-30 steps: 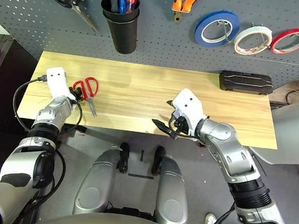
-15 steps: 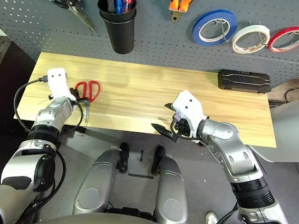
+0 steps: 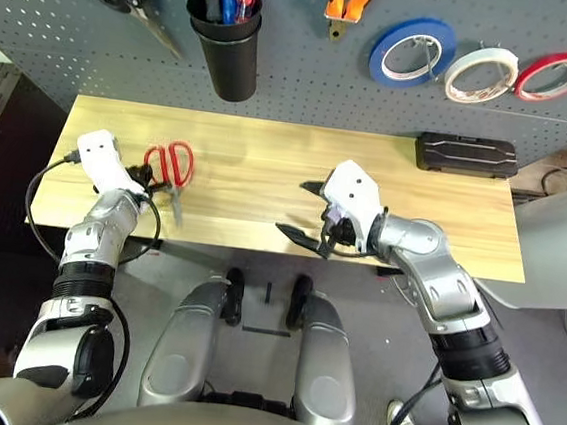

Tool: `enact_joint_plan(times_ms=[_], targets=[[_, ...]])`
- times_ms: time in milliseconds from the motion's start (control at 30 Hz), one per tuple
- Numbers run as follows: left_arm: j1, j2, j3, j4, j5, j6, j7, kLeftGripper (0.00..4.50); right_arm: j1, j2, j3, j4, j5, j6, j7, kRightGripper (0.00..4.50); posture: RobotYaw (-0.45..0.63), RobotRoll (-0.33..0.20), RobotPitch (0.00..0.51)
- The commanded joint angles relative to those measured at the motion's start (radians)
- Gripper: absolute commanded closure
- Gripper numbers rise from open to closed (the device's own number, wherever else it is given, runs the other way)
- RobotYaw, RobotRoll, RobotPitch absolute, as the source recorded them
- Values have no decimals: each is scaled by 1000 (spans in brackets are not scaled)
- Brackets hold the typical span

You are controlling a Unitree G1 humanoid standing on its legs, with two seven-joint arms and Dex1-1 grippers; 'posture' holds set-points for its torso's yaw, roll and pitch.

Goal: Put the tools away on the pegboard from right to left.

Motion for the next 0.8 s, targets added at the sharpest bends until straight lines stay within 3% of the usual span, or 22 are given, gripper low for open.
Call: enact_joint_plan(times_ms=[33, 433, 800], targets=[[67, -15, 28, -142, -51, 22, -7, 4428, 7, 0, -62, -7, 64, -39, 23, 0, 116, 0, 336], [98, 20, 89, -462, -178, 111, -6, 4428, -48, 22, -155, 0, 201, -69, 50, 0, 157, 0, 298], [10, 76, 129, -544, -261, 170, 24, 4428, -94, 39, -157, -39, 250, -84, 50, 0, 173, 0, 277]])
